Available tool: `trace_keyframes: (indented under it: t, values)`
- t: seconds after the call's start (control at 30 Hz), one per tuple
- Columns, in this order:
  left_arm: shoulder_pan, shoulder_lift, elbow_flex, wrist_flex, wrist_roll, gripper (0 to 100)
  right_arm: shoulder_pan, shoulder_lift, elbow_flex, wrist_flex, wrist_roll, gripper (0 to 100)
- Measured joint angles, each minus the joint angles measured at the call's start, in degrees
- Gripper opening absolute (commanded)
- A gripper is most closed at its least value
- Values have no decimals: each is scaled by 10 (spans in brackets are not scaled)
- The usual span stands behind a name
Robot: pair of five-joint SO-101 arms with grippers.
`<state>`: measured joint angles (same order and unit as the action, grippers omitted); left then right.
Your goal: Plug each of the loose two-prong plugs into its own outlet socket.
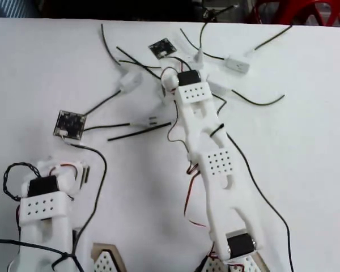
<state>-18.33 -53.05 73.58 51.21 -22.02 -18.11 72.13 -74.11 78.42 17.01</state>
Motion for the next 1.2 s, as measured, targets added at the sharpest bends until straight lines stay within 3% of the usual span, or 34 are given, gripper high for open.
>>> trace_keyframes:
  t: [0.1, 0.47, 0.83, 1.0, 1.2]
  values:
    - [0, 0, 0, 0, 0, 161, 1, 1, -18, 6, 1, 14]
    - [0, 0, 0, 0, 0, 161, -3, 3, -175, 186, 33, 18]
    - [0, 0, 0, 0, 0, 161, 26, -40, -182, 206, 46, 17]
    - [0, 0, 0, -3, 0, 161, 30, -135, -83, 206, 46, 17]
    - [0, 0, 0, -13, 0, 161, 25, -314, 180, 202, 46, 17]
